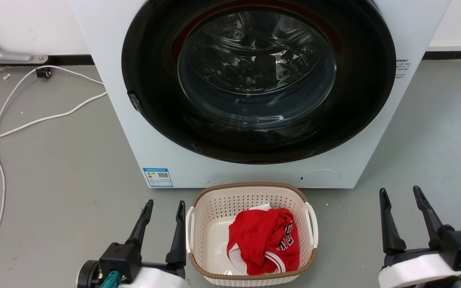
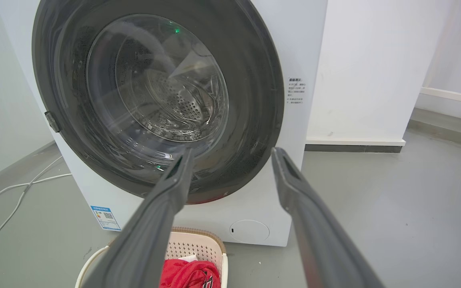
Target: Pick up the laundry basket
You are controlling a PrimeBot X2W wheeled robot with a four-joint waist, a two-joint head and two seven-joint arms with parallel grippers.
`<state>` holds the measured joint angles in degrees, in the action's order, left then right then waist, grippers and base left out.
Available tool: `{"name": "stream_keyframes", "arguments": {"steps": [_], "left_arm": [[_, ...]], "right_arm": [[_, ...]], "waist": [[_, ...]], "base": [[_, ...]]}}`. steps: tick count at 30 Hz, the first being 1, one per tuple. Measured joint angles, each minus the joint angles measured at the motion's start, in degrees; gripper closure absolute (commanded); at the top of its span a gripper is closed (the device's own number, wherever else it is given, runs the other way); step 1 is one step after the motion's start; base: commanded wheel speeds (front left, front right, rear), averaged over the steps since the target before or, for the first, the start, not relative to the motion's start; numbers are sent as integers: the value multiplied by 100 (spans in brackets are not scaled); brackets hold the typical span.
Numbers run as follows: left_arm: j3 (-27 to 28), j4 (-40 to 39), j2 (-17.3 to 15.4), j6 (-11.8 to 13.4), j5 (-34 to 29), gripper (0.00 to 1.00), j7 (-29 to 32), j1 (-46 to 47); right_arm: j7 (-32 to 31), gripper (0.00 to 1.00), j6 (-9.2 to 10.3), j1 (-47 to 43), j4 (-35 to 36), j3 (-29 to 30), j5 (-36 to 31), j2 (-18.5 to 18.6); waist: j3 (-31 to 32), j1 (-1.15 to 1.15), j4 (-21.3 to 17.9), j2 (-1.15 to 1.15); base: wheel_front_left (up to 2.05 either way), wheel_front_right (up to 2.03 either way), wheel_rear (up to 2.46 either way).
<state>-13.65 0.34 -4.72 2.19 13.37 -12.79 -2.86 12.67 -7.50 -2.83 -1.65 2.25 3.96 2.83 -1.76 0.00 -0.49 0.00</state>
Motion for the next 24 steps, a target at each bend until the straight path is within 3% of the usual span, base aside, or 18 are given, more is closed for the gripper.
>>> {"name": "stream_keyframes", "arguments": {"steps": [10,17,24], "left_arm": [[489,224,169,-528,-21,0,-102,-120],[320,375,180,-637,-511,0,-164,-153],[242,386,185,-623,-613,0,-221,-169]], "right_arm": [[112,0,0,-87,-271,0,-269,2],[181,0,0,-89,-376,-2,-522,2],[237,0,0,-101,-353,-8,-672,2]], "waist": [[-3,0,-8,0],[31,0,-8,0],[43,0,1,0]], "base": [[0,0,0],[0,0,0],[0,0,0]]}}
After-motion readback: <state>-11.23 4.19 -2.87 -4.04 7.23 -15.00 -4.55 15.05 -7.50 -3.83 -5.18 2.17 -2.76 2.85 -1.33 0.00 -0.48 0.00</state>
